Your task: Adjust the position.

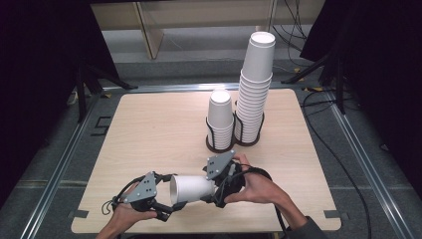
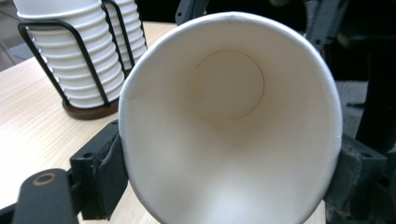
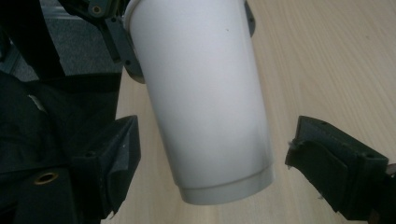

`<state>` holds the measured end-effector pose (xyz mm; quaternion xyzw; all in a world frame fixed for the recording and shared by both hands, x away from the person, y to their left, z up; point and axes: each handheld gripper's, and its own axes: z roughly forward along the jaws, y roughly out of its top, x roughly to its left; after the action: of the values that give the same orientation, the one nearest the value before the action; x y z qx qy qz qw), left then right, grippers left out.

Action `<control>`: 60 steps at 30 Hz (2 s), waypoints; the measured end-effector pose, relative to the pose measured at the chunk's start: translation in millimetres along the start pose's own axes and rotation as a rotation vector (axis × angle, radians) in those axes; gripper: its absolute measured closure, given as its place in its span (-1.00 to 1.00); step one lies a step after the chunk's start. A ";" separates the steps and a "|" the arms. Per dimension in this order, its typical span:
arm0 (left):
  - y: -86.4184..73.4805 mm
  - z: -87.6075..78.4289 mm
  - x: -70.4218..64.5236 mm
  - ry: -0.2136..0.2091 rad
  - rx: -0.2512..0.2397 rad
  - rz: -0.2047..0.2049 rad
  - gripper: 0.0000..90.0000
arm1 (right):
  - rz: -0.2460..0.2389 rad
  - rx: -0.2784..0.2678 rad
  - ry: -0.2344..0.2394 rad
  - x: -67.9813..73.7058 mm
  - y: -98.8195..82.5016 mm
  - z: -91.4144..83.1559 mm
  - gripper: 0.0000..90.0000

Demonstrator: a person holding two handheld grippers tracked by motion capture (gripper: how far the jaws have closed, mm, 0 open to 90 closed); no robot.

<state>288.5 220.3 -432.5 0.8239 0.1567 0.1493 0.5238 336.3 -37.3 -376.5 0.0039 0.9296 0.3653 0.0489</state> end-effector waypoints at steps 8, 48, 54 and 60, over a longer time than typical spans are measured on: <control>7.3 2.7 -8.9 0.014 0.094 0.052 -0.67 | -0.090 0.090 -0.035 10.2 5.9 16.7 -0.62; -4.3 -0.7 4.2 -0.052 -0.297 -0.235 -0.84 | 0.036 -0.169 0.123 -9.8 -14.6 25.0 -0.49; -3.1 2.6 0.8 -0.033 -0.314 -0.246 -0.90 | 0.050 -0.202 0.148 -8.4 -14.0 31.4 -0.49; -2.1 2.1 -0.1 -0.025 -0.332 -0.245 -0.80 | 0.069 -0.221 0.158 -9.4 -15.1 32.7 -0.49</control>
<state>289.0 219.4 -435.3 0.7027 0.2228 0.0981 0.6685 349.1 -26.6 -409.8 0.0018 0.8839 0.4662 -0.0371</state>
